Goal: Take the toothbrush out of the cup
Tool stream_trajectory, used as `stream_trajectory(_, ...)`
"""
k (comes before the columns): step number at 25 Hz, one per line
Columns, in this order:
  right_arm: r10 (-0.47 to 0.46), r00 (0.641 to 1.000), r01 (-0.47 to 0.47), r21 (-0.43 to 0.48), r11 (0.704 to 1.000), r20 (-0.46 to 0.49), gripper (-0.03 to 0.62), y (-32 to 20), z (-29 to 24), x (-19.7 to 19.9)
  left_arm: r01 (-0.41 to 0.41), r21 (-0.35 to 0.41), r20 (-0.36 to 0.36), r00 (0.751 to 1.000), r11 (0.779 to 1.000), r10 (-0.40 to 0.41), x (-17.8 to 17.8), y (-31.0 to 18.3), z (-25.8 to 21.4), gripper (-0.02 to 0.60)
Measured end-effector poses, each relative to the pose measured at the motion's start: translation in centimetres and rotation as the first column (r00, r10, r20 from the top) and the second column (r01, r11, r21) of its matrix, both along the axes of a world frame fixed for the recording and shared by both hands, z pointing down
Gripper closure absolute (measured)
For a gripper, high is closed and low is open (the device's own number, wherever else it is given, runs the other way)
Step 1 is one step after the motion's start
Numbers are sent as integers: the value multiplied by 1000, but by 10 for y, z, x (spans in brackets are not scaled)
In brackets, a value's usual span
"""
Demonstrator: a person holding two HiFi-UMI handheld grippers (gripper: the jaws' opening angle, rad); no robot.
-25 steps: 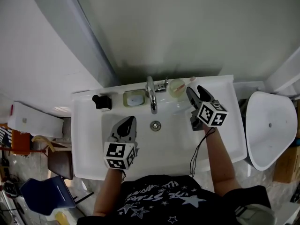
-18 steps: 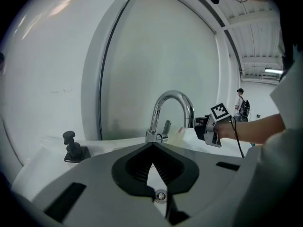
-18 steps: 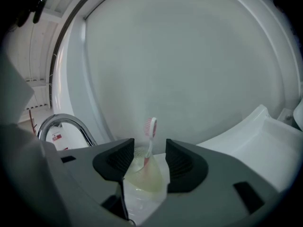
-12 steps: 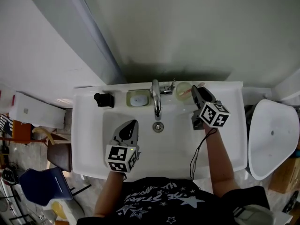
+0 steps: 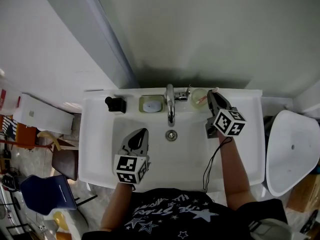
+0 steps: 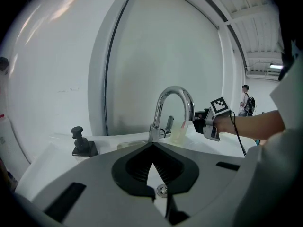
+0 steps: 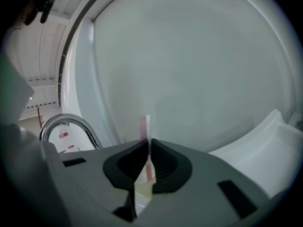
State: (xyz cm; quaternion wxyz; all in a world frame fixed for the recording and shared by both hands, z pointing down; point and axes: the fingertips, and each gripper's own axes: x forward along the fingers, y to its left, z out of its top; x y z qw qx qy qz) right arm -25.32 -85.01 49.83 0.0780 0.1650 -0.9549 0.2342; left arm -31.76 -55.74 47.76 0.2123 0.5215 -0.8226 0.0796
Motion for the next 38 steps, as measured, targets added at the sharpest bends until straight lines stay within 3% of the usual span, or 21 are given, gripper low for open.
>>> stream_trajectory(9,34,996,-39,60,997,77,563,6,-49,9,2,41,38,999,999,-3,3,20,-20,569)
stream_trajectory(19,114,980,-133,109,985,163,565,30,-105,45,-62,80,41,997,995,59,18,47,-28,569)
stream_trajectory(38,228,966,-243,134,961,121,565,155,-112,126,-238,125,38,971,963,235,36,114,-35,569)
